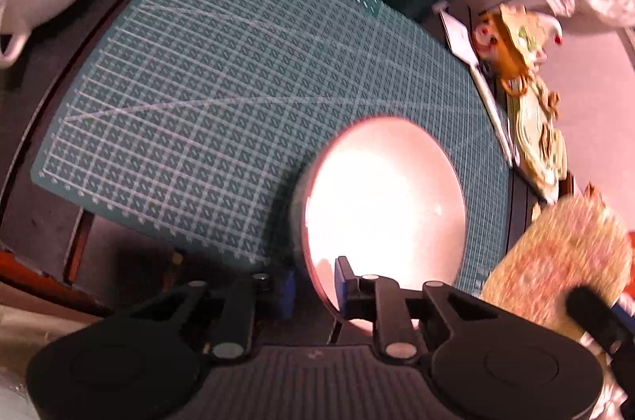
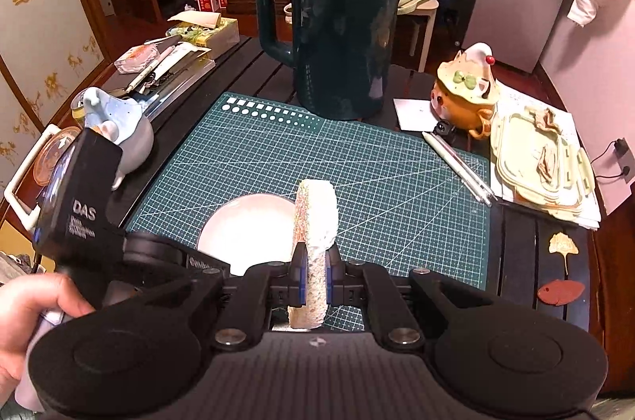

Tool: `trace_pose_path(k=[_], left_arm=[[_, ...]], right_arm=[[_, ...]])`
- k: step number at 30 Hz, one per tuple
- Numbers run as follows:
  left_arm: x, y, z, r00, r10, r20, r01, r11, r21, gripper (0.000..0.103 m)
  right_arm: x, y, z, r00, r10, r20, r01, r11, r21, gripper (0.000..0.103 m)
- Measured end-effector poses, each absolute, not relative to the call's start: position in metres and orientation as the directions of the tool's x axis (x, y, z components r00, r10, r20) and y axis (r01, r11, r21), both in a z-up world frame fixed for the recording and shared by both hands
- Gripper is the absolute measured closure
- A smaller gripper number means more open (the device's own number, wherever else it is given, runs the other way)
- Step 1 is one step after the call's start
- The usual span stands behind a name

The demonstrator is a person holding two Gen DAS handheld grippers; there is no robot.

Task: Clean bowl
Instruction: 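Lift the sponge out and press it back into the bowl with the right tool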

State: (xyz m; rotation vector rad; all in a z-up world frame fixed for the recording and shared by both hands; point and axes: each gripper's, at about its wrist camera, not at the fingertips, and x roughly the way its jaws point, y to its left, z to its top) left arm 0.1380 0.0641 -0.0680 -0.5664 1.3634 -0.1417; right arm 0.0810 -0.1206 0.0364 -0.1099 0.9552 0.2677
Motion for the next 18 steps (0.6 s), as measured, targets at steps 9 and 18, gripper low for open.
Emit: trace_pose_path(k=[9, 18], left_arm=[[0.162, 0.065, -0.065, 0.266, -0.421, -0.867, -0.147, 0.871, -0.468, 0.09], [0.155, 0.067, -0.062, 0.244, -0.426, -0.871, -0.16, 0.868, -0.47, 0.09]], right_arm=[[0.091, -0.111, 0.02, 0.517, 0.196, -0.833, -0.298, 0.954, 0.04, 0.095], [0.121, -0.092, -0.014, 0.424, 0.241, -0.873, -0.268, 0.954, 0.133, 0.095]])
